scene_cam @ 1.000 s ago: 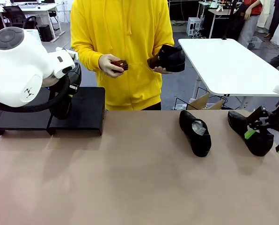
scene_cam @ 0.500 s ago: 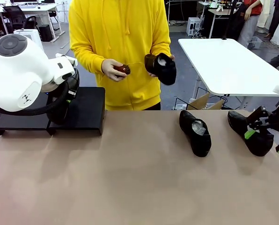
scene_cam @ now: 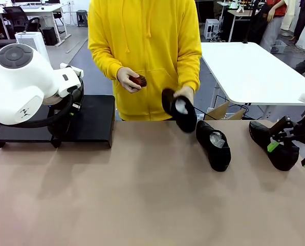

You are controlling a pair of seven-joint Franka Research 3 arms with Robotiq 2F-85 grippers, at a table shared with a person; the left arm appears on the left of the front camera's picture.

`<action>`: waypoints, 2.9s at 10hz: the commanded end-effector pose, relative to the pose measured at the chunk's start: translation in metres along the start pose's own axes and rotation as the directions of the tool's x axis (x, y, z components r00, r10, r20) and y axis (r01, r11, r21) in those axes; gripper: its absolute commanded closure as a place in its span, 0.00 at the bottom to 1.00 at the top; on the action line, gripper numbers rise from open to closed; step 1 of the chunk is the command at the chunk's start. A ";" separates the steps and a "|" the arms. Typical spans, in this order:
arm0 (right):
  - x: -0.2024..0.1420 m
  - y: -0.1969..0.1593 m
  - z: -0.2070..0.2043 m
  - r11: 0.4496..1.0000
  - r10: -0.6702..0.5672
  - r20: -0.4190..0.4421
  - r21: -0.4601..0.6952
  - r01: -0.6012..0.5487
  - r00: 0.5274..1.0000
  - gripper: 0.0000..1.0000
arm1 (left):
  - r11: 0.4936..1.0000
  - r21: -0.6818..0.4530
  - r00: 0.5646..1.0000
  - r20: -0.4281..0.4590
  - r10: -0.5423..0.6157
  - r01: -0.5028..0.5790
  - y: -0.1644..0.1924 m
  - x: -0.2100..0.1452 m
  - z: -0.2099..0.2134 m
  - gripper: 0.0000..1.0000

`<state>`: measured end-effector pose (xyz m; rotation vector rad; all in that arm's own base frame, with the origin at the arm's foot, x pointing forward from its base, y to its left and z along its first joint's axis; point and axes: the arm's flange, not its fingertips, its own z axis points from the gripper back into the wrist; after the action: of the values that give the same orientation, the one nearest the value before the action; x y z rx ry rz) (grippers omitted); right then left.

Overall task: Organize the shoes by placing them on the stand.
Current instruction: Place the Shoe from the middle of the table onto the Shoes Stand, then pick up one Shoe and place it in the middle of the table.

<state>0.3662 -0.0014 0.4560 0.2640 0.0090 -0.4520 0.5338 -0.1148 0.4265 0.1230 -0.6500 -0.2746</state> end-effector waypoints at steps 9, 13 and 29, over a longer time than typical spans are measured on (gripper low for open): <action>-0.001 -0.002 0.000 1.000 0.015 0.005 -0.008 -0.015 1.000 0.00 | 0.999 0.023 0.995 0.089 0.036 -0.038 -0.005 0.014 -0.005 0.17; -0.001 -0.002 0.000 1.000 0.015 0.005 -0.008 -0.015 1.000 0.00 | 0.998 0.004 0.995 0.078 0.069 -0.070 -0.002 0.019 0.007 0.17; -0.001 -0.002 0.000 1.000 0.015 0.005 -0.008 -0.015 1.000 0.00 | 0.900 -0.338 0.959 -0.161 0.234 -0.276 -0.047 -0.025 0.192 0.17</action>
<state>0.3661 -0.0013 0.4558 0.2639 0.0095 -0.4519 0.3804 -0.1848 0.5423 -0.2761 -0.5772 -0.1101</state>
